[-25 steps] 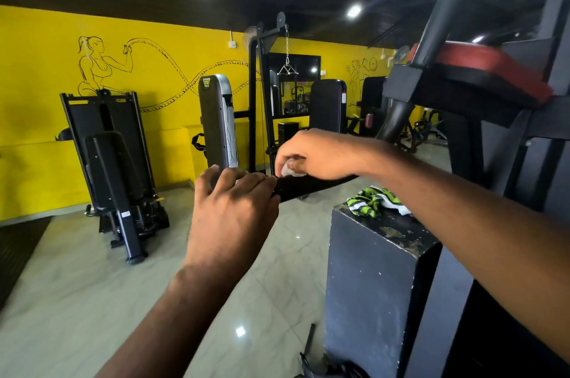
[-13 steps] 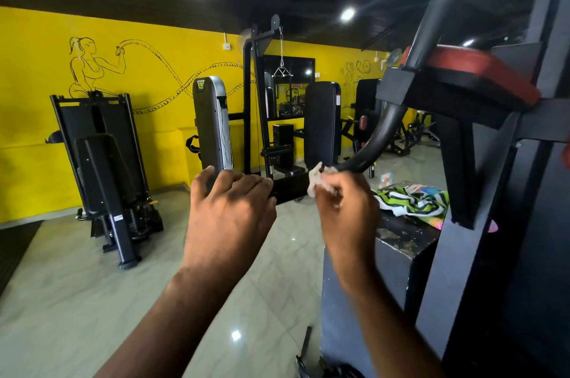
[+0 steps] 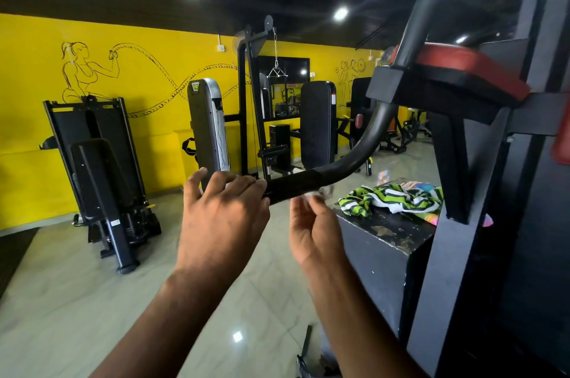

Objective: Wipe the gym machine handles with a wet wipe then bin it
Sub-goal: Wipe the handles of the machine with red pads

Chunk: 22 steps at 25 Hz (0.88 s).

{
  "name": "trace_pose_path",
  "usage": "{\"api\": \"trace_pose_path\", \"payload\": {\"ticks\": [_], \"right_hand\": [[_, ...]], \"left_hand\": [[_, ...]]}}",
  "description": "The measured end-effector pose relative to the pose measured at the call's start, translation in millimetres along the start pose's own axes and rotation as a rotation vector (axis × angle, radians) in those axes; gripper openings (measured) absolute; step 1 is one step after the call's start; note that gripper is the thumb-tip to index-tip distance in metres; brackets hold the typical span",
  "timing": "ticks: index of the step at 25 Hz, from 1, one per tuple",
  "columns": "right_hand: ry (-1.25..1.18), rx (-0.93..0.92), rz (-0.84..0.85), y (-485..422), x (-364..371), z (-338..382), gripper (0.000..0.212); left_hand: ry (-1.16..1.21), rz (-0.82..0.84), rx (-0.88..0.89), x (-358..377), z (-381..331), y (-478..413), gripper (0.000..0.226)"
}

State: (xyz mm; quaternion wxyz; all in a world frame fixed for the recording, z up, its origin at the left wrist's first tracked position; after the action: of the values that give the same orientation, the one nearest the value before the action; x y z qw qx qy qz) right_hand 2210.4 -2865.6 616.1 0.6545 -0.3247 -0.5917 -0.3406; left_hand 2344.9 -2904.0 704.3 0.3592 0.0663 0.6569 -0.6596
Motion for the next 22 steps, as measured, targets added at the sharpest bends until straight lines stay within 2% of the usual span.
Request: {"api": "trace_pose_path", "payload": {"ticks": [4,7,9,10,11,13,15,16,18,20,22], "right_hand": [[-0.009,0.049,-0.018,-5.6,3.6,-1.8,0.023],[-0.016,-0.026,-0.087,-12.9,-1.2,9.4,0.021],[-0.009,-0.074,-0.06,-11.2,0.9,13.6,0.017],[0.073,-0.154,-0.048,-10.2,-1.2,16.6,0.018],[0.246,-0.301,-0.063,-8.8,-6.1,22.5,0.019],[0.729,-0.758,-0.059,5.5,-4.4,41.6,0.022],[1.12,-1.184,0.184,22.7,16.1,51.3,0.022],[1.28,-1.331,0.315,26.4,26.2,53.4,0.022],[1.546,-1.461,0.386,26.9,41.2,59.8,0.025],[1.719,-1.437,0.42,23.7,54.0,66.6,0.027],[1.912,-1.429,0.629,20.6,66.3,69.5,0.023]], "left_hand": [[-0.015,0.007,0.012,1.2,-1.5,-1.4,0.021],[-0.01,0.016,0.007,2.4,-2.6,-1.8,0.022],[-0.013,0.002,0.012,1.9,-3.5,-1.3,0.021],[-0.015,-0.003,0.015,2.1,-3.8,-1.9,0.02],[-0.016,-0.004,0.013,2.4,-4.0,-2.6,0.021],[-0.019,0.002,0.013,3.6,-5.2,-3.6,0.027],[-0.023,0.004,0.019,3.7,-6.3,-4.3,0.025],[-0.021,0.002,0.02,3.5,-6.6,-5.1,0.022],[-0.015,0.009,0.019,4.8,-7.8,-5.3,0.021],[-0.011,0.017,0.021,5.3,-8.4,-4.9,0.023],[-0.012,0.014,0.025,5.1,-7.9,-5.6,0.023]]}}
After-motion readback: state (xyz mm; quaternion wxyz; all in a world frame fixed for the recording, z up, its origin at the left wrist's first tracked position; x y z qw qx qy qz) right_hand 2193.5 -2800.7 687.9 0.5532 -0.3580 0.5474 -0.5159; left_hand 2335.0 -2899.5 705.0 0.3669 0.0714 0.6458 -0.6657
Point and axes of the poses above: each hand's wrist, its own y-axis away from the middle knuckle, its own x-axis out of the palm, z = x × y, the point moved 6 cm from there along -y, towards the middle knuckle, and after that the axes turned 5 degrees about z, right-handed, at the moved point
